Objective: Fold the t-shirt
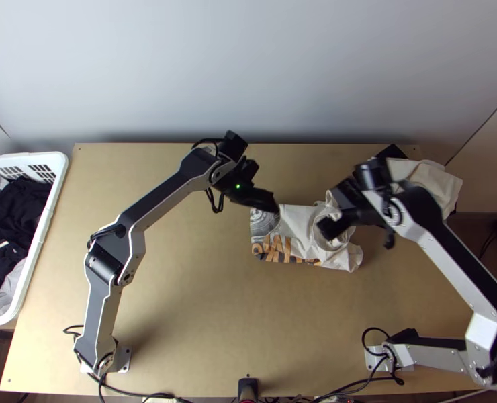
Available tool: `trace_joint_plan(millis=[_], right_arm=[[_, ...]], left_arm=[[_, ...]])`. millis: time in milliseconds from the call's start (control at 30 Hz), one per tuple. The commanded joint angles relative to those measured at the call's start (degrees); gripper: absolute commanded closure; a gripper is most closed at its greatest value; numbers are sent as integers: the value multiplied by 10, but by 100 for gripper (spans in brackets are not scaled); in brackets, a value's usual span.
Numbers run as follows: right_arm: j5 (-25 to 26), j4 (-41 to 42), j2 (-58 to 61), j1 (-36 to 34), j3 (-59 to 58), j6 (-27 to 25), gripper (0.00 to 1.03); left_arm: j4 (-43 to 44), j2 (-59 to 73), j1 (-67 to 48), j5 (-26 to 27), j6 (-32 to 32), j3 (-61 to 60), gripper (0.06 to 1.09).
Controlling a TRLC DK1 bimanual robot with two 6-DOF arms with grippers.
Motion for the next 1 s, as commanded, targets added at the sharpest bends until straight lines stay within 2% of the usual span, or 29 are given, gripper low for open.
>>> trace_joint_plan(millis=[0,133,467,633,833,967], right_arm=[[-17,52,108,77,22,7,3],[-26,86,128,64,-32,8,4],[-27,80,33,-105,-151,-64,3],[-27,76,-16,-166,-191,-90,3],[-27,73,-57,-180,-218,-88,3],[-28,91,-41,-180,-246,-86,3]], left_arm=[[-1,-20,1,-11,21,-81,10],[10,-13,-12,-26,22,-94,10],[13,13,-15,-39,22,-92,10],[13,23,-12,-43,23,-91,10],[12,35,-9,-51,29,-103,10],[14,48,-11,-56,32,-103,10]])
